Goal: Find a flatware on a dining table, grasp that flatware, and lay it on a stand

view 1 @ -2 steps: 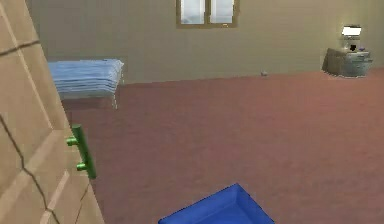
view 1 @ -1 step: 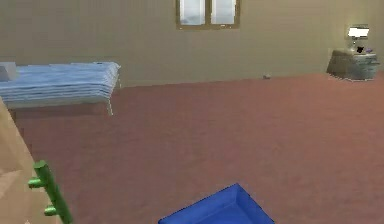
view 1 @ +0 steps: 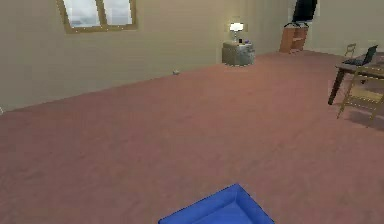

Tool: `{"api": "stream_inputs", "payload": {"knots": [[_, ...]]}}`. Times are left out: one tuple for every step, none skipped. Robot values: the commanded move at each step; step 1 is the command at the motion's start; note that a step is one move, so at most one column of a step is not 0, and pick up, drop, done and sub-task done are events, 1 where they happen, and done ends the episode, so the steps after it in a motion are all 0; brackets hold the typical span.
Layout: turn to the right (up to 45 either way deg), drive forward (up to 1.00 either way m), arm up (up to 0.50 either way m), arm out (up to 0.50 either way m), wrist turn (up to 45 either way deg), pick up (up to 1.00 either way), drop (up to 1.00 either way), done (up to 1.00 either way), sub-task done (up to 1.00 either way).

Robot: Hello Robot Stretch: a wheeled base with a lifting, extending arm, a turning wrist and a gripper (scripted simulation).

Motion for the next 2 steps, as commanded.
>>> {"api": "stream_inputs", "payload": {"knots": [[0.0, 0.4, 0.0, 0.0, 0.0, 0.0, 0.0, 0.0, 0.0], [9.0, 0.0, 0.0, 0.0, 0.0, 0.0, 0.0, 0.0, 0.0]]}}
